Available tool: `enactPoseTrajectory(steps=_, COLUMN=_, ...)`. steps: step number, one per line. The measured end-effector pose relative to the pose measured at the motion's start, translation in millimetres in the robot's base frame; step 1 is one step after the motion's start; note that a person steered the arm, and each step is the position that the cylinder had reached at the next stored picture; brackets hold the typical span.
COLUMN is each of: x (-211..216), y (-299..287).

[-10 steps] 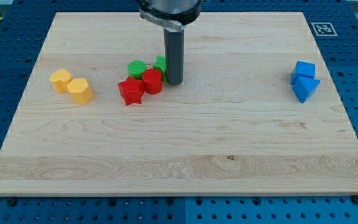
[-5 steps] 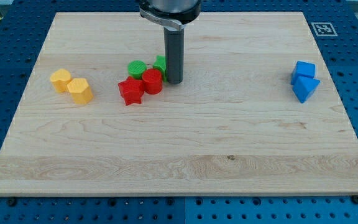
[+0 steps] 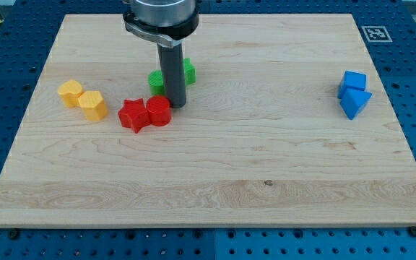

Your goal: Slide the red star towards the bottom left

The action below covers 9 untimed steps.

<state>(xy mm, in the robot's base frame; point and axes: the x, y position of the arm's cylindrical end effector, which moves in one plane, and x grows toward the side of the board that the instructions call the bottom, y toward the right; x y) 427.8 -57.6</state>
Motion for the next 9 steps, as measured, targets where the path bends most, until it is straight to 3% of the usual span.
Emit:
enactPoseTrajectory(steps=5, x=-11, y=-47)
enactPoseTrajectory(steps=6, x=1, y=-72)
enactPoseTrajectory(steps=9, x=48, y=-78)
